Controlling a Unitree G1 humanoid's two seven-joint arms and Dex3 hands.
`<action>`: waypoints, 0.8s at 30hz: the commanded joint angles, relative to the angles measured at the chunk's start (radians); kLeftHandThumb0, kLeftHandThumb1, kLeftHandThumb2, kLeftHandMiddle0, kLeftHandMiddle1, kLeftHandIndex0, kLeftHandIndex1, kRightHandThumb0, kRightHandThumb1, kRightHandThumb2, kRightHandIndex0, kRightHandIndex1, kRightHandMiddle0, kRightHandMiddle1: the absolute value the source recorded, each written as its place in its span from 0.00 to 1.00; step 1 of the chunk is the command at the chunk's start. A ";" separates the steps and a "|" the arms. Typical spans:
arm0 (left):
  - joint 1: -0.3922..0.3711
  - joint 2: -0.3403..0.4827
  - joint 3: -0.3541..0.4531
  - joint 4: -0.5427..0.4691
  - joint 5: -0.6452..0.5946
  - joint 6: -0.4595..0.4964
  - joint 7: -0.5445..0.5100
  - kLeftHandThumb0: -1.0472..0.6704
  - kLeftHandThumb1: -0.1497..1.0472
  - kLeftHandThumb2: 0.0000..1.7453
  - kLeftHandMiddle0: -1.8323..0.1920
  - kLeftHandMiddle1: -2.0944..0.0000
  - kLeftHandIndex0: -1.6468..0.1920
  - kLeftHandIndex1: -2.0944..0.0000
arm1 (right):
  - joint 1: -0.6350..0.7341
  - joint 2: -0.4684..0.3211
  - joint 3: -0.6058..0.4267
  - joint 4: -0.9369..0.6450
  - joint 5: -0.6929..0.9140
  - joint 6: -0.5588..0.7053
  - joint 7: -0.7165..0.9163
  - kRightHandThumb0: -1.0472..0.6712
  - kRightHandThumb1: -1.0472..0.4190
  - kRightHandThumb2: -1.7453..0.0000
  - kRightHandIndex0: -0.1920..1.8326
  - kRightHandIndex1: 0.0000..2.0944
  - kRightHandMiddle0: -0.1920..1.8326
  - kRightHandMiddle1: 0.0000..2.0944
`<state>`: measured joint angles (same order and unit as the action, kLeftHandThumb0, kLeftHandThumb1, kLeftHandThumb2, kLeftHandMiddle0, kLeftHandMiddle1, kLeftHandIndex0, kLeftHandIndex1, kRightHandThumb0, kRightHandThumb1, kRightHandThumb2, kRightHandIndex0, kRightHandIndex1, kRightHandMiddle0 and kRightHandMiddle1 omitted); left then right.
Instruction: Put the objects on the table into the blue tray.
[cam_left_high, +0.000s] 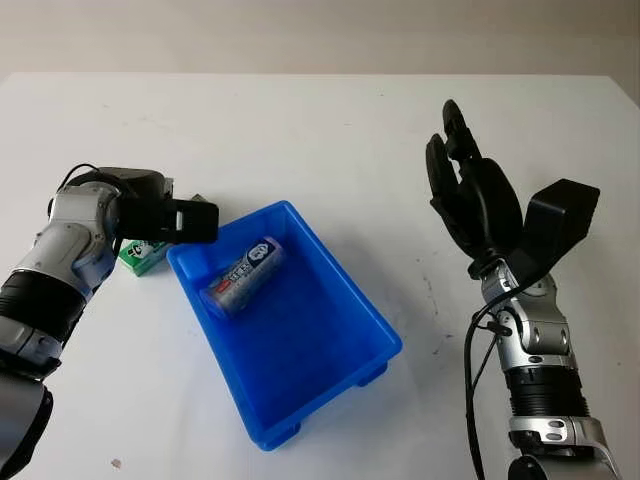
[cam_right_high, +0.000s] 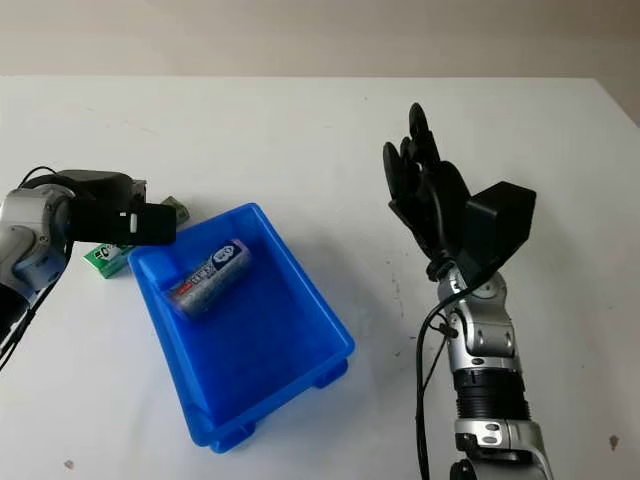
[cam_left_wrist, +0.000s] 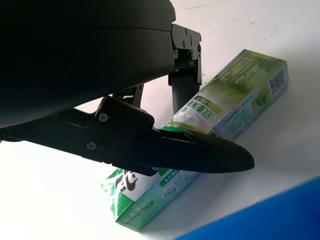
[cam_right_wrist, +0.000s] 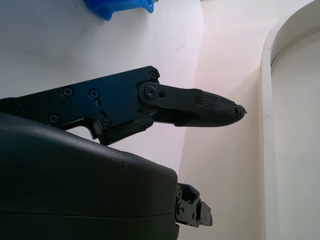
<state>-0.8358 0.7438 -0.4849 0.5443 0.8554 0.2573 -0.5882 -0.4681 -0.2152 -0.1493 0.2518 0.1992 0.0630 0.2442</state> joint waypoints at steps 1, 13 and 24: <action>0.051 0.002 -0.027 0.024 0.011 -0.019 -0.015 0.37 1.00 0.20 0.60 0.01 0.92 0.04 | -0.003 -0.001 -0.006 0.005 0.003 -0.019 0.005 0.22 0.00 0.70 0.00 0.00 0.00 0.00; 0.015 0.008 0.032 0.001 -0.010 -0.059 -0.023 0.44 1.00 0.25 0.60 0.00 0.92 0.01 | 0.003 -0.008 -0.013 0.012 0.008 -0.036 0.021 0.24 0.00 0.70 0.00 0.00 0.00 0.00; -0.154 0.022 0.190 0.030 -0.114 -0.042 0.147 0.43 1.00 0.23 0.60 0.00 0.78 0.00 | 0.008 -0.006 -0.016 0.017 -0.001 -0.042 0.024 0.24 0.00 0.70 0.00 0.00 0.00 0.00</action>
<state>-0.9333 0.7491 -0.3230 0.5824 0.7427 0.2066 -0.4604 -0.4681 -0.2156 -0.1624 0.2677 0.2003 0.0366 0.2689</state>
